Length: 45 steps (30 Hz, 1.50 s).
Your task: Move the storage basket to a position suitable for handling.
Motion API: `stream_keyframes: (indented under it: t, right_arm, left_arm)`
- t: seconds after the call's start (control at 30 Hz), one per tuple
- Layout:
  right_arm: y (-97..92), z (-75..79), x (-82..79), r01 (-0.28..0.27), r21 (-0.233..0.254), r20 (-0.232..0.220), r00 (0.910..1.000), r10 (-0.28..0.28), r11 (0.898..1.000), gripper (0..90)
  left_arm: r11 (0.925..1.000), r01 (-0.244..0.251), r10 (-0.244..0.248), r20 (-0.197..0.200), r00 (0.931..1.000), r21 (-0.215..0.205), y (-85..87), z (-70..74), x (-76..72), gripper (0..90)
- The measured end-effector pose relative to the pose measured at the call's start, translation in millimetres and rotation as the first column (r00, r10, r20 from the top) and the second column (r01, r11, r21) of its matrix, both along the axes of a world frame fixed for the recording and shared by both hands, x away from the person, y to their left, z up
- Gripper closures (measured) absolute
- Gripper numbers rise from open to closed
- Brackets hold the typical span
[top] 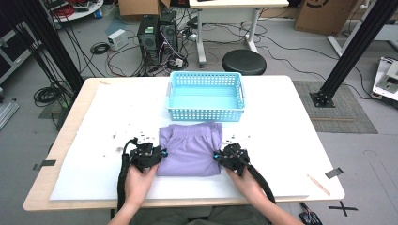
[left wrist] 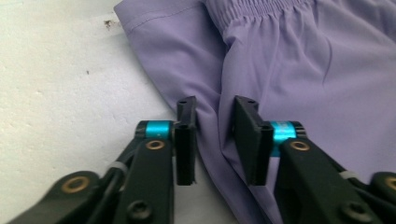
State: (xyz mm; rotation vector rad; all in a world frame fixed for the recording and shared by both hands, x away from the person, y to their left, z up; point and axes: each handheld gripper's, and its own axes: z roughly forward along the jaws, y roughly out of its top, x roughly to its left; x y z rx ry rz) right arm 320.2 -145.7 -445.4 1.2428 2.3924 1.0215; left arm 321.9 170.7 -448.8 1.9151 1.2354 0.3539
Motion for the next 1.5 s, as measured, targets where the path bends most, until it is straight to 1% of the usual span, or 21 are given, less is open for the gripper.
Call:
stream_keyframes:
  t: [0.03,0.07,0.13,0.2,0.23,0.33,0.43,0.53,0.57,0.7,0.73,0.8,0.83,0.87,0.9,1.03,1.2,1.33,1.4,1.47,1.5]
  right_arm:
    - [-0.5,-0.1,0.6,-0.006,0.004,-0.001,1.0,0.006,1.0,82.3]
    - [-1.3,0.3,0.8,-0.005,0.008,-0.013,0.9999,0.005,1.0,82.9]
    - [-3.0,0.5,1.8,-0.009,0.015,-0.019,0.9998,0.01,1.0,83.7]
    - [-4.1,0.8,1.9,-0.013,0.015,-0.019,0.9997,0.013,1.0,84.3]
    - [-5.2,1.1,1.8,-0.011,0.017,-0.023,0.9997,0.011,1.0,84.5]
    - [-10.6,1.9,1.2,-0.005,0.013,-0.027,0.9996,0.006,1.0,84.6]
    - [-22.0,3.2,1.0,0.003,0.013,-0.029,0.9996,-0.003,1.0,84.6]
    - [-36.5,4.7,-1.1,0.026,0.02,-0.041,0.9988,-0.026,0.999,84.6]
    - [-42.2,5.1,-2.2,0.023,0.019,-0.037,0.9991,-0.022,1.0,84.6]
    - [-61.1,6.8,-10.8,0.038,0.026,-0.042,0.9984,-0.037,0.999,84.6]
    - [-65.2,7.1,-13.2,0.043,0.028,-0.043,0.9982,-0.041,0.999,84.5]
    - [-72.5,7.7,-18.4,0.048,0.03,-0.044,0.998,-0.047,0.998,84.5]
    - [-75.7,7.8,-20.5,0.045,0.029,-0.04,0.9982,-0.044,0.999,84.5]
    - [-78.2,7.8,-22.9,0.046,0.028,-0.038,0.9983,-0.045,0.999,84.5]
    - [-81.5,7.6,-25.6,0.041,0.024,-0.033,0.9986,-0.04,0.999,84.5]
    - [-87.6,6.7,-35.4,0.043,0.025,-0.034,0.9986,-0.042,0.999,84.4]
    - [-91.7,6.7,-46.3,0.027,0.023,-0.023,0.9994,-0.026,0.999,84.4]
    - [-93.7,5.5,-54.4,0.017,0.014,-0.021,0.9996,-0.016,1.0,84.4]
    - [-94.9,5.3,-57.3,0.014,0.018,-0.02,0.9997,-0.013,1.0,84.3]
    - [-95.7,5.7,-59.9,0.021,0.023,-0.028,0.9994,-0.02,1.0,84.3]
    - [-96.3,5.5,-60.2,0.018,0.021,-0.023,0.9996,-0.018,1.0,84.3]
  left_arm:
    - [0.9996,0.015,-0.015,-0.014,0.9998,-0.024,-0.4,-1.1,1.8,83.9]
    - [0.9995,0.017,-0.017,-0.011,0.9998,-0.028,-3.6,-1.0,2.0,84.3]
    - [0.9996,0.026,-0.026,-0.002,0.9997,-0.006,-10.0,-0.1,3.3,84.7]
    - [0.9993,0.037,-0.037,-0.001,0.9993,-0.003,-13.2,0.0,4.9,85.0]
    - [0.9992,0.037,-0.037,0.001,0.9993,-0.013,-14.9,-0.5,6.0,85.2]
    - [0.9981,0.052,-0.052,-0.013,0.9985,-0.033,-18.5,-0.4,7.6,85.4]
    - [0.9954,0.082,-0.084,-0.019,0.9963,-0.049,-27.0,-0.7,7.1,85.5]
    - [0.9913,0.123,-0.124,-0.022,0.9921,-0.049,-39.3,-0.6,5.1,85.5]
    - [0.9895,0.136,-0.137,-0.027,0.9902,-0.05,-43.4,-0.5,4.2,85.6]
    - [0.9817,0.18,-0.183,-0.031,0.9827,-0.061,-57.2,-0.7,1.0,85.6]
    - [0.9804,0.185,-0.187,-0.029,0.9818,-0.068,-60.8,-1.0,-0.2,85.6]
    - [0.9761,0.209,-0.211,-0.034,0.9769,-0.061,-65.9,-0.6,-2.4,85.6]
    - [0.9751,0.212,-0.215,-0.033,0.9761,-0.065,-68.7,-0.6,-4.0,85.6]
    - [0.9725,0.223,-0.226,-0.036,0.9735,-0.067,-71.1,-0.5,-5.9,85.6]
    - [0.9704,0.234,-0.237,-0.034,0.971,-0.058,-72.0,-0.4,-7.3,85.7]
    - [0.9637,0.26,-0.263,-0.04,0.964,-0.059,-75.0,0.0,-14.4,85.7]
    - [0.9562,0.288,-0.29,-0.044,0.956,-0.055,-75.9,0.5,-23.8,85.7]
    - [0.9524,0.301,-0.303,-0.04,0.9522,-0.051,-77.9,0.7,-30.5,85.7]
    - [0.9497,0.31,-0.312,-0.038,0.9494,-0.043,-78.7,0.9,-32.8,85.7]
    - [0.949,0.312,-0.314,-0.039,0.9487,-0.045,-79.5,0.9,-35.3,85.7]
    - [0.9479,0.316,-0.317,-0.04,0.9475,-0.043,-79.8,0.9,-36.5,85.7]
